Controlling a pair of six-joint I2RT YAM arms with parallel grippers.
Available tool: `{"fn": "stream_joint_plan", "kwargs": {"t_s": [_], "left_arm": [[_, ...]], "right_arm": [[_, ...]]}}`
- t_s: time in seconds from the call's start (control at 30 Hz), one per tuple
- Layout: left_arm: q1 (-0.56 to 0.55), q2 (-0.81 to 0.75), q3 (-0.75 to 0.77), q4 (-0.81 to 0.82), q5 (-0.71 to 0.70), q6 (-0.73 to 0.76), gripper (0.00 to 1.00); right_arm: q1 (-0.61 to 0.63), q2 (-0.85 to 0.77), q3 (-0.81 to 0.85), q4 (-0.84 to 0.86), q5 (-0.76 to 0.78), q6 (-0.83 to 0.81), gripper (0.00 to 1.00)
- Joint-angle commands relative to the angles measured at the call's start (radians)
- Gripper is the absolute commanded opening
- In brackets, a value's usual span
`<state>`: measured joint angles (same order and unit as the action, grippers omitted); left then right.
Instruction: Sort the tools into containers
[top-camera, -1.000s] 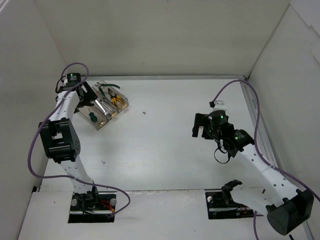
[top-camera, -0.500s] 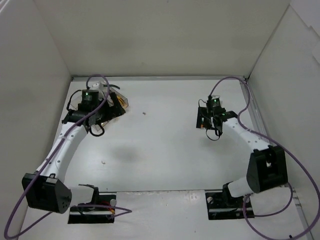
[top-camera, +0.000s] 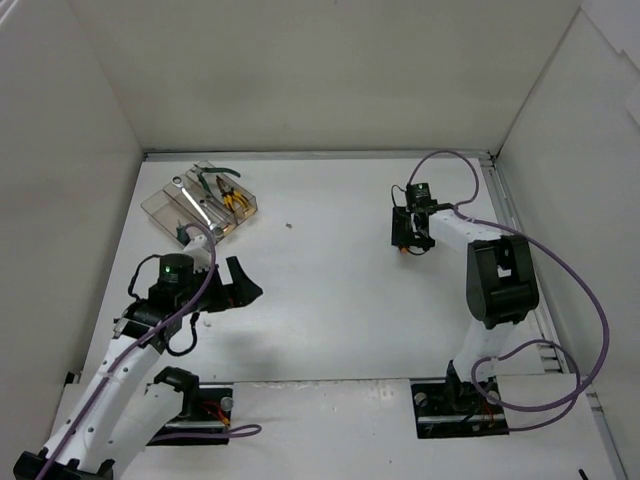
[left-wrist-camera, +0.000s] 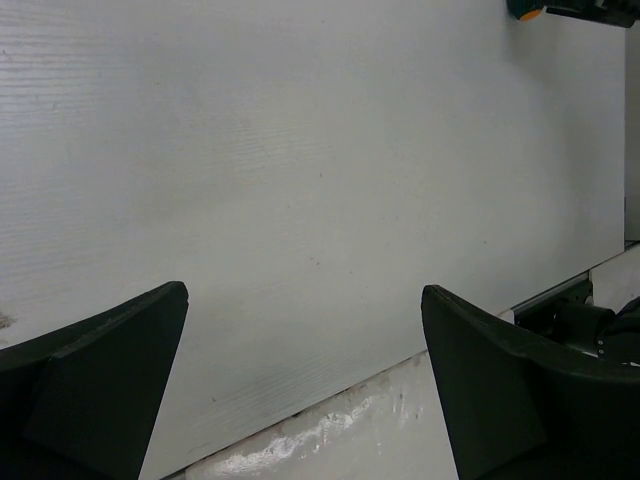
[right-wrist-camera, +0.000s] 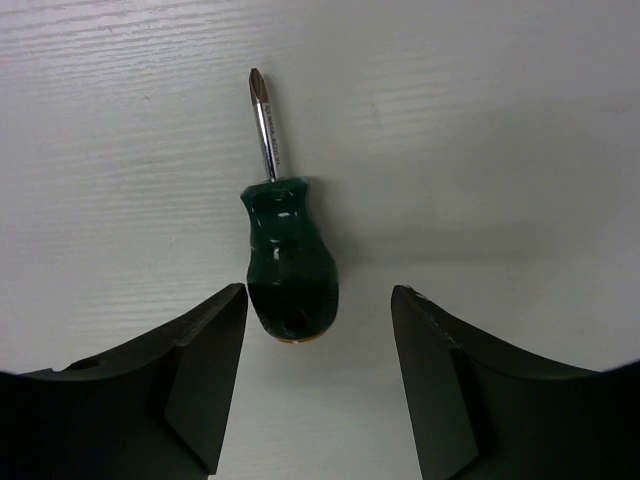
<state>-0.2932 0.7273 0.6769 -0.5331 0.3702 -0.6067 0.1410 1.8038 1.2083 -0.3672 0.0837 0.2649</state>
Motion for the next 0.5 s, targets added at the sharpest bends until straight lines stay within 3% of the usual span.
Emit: {"fn": "stream_joint_plan", "kwargs": {"t_s": [0.0,0.13,0.27,0.37,0.47], "left_arm": [[-0.003,0.012,0.047,0.019,0.012,-0.005,1.0],[-0.003,0.026,0.058,0.004,0.013,0.002,1.0],[-0.003,0.018,0.047,-0.015,0.01,0.002,1.0],[-0.003,0.008,0.046,-0.013,0.019,-0.007,1.0],[-0.003,0.007,0.062,0.007,0.047,-0.013,1.0]], "right_arm": [[-0.007,0.037,0.066,0.048,-0.025,-0.035,0.55],[-0.006,0.091,0.097,0.059,-0.045,-0.064,0.51],[-0.009,0.115,0.119,0.056,-0.067,-0.07,0.36],[-0.008,0.097,0.109,0.056,-0.074,-0.073,0.08],[0.021,0.022,0.077,0.06,-0.076,-0.093,0.0]]}}
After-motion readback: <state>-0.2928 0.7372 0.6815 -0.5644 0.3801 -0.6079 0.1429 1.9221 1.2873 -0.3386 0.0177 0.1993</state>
